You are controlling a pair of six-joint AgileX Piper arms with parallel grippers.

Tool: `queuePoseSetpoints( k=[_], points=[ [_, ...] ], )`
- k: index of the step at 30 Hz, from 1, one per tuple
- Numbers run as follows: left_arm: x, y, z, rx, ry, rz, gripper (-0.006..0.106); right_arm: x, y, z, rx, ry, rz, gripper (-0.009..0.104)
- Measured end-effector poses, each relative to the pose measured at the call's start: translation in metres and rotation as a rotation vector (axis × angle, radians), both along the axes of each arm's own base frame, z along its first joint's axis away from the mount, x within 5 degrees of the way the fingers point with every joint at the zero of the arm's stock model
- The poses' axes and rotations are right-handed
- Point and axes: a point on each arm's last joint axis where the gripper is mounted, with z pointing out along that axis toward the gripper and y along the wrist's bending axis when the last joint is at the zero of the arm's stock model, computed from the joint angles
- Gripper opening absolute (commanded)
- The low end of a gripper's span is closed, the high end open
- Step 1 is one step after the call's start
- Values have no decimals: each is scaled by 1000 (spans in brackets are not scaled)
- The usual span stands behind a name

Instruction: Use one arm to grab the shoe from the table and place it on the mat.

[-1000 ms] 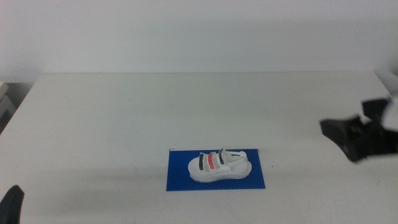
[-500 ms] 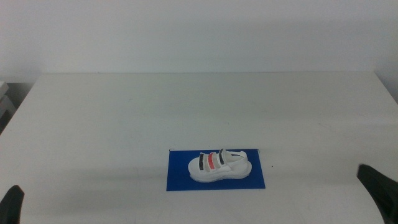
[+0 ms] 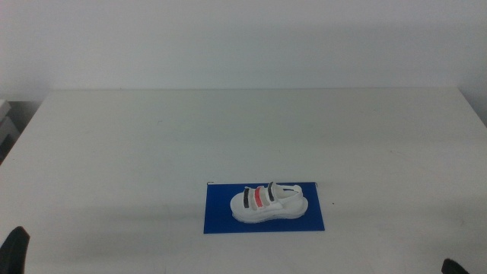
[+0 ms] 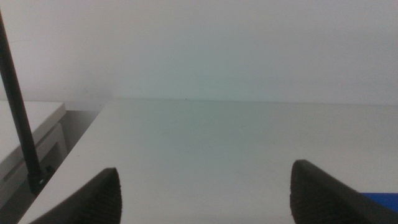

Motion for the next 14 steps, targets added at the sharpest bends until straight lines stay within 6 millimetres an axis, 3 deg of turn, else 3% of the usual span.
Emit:
queuePoseSetpoints(
  k=[14],
  points=[
    [0, 0, 0, 0, 0, 0, 92, -12, -4, 1, 43, -125, 2, 73]
  ],
)
